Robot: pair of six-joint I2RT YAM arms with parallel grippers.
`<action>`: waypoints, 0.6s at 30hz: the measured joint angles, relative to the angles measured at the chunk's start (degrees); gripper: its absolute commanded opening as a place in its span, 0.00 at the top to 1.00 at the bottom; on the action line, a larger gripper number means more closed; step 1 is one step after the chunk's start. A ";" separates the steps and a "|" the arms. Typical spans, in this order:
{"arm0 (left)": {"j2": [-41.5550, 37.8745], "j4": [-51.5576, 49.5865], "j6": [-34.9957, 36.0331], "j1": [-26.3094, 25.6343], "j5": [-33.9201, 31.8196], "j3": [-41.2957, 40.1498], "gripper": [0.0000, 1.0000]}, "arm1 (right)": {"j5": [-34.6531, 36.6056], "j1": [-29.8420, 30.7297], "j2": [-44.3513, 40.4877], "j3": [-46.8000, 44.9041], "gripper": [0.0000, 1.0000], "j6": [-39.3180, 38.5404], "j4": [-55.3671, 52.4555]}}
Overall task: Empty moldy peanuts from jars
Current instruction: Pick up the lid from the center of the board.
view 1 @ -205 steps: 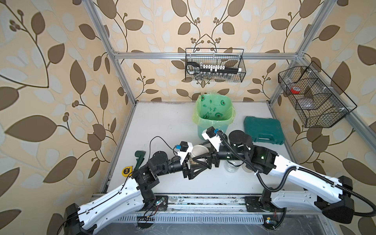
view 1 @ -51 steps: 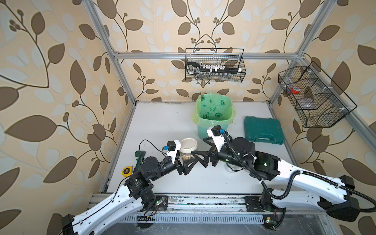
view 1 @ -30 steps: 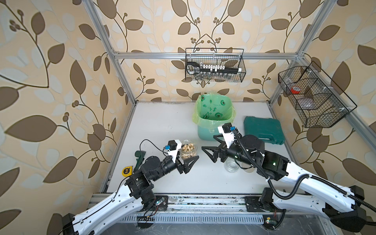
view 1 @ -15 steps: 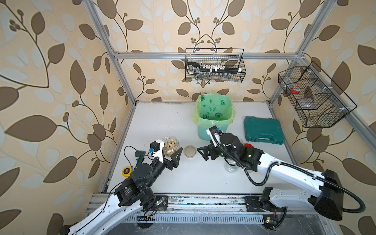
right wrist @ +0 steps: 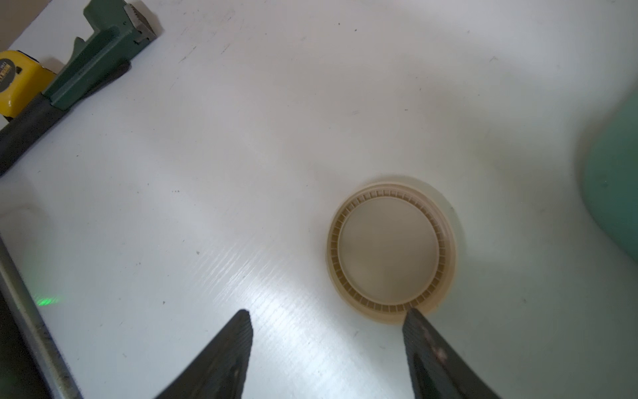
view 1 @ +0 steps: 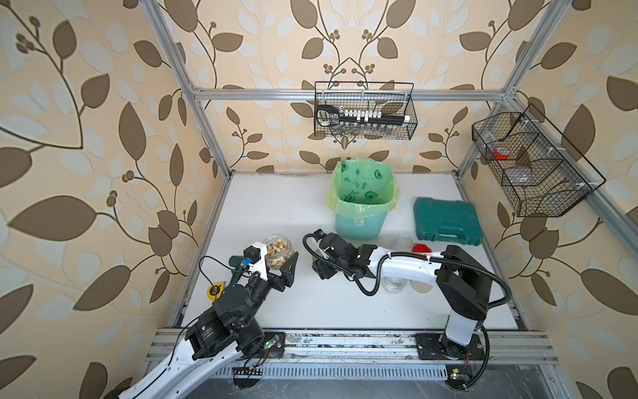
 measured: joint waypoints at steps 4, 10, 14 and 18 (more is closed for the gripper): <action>-0.13 -0.28 0.17 0.00 -0.61 0.00 1.00 | -0.04 0.22 3.41 4.17 0.37 -0.50 -0.72; -0.11 -0.28 0.39 0.00 -0.61 0.00 1.00 | -0.02 0.37 7.41 7.78 0.47 -1.18 -2.86; 0.09 -0.26 0.46 0.00 -0.61 0.00 1.00 | -0.02 0.52 9.11 8.26 0.54 -1.49 -4.85; 0.35 -0.26 0.57 0.00 -0.61 0.00 1.00 | 0.17 1.07 10.12 9.05 0.61 -1.46 -7.13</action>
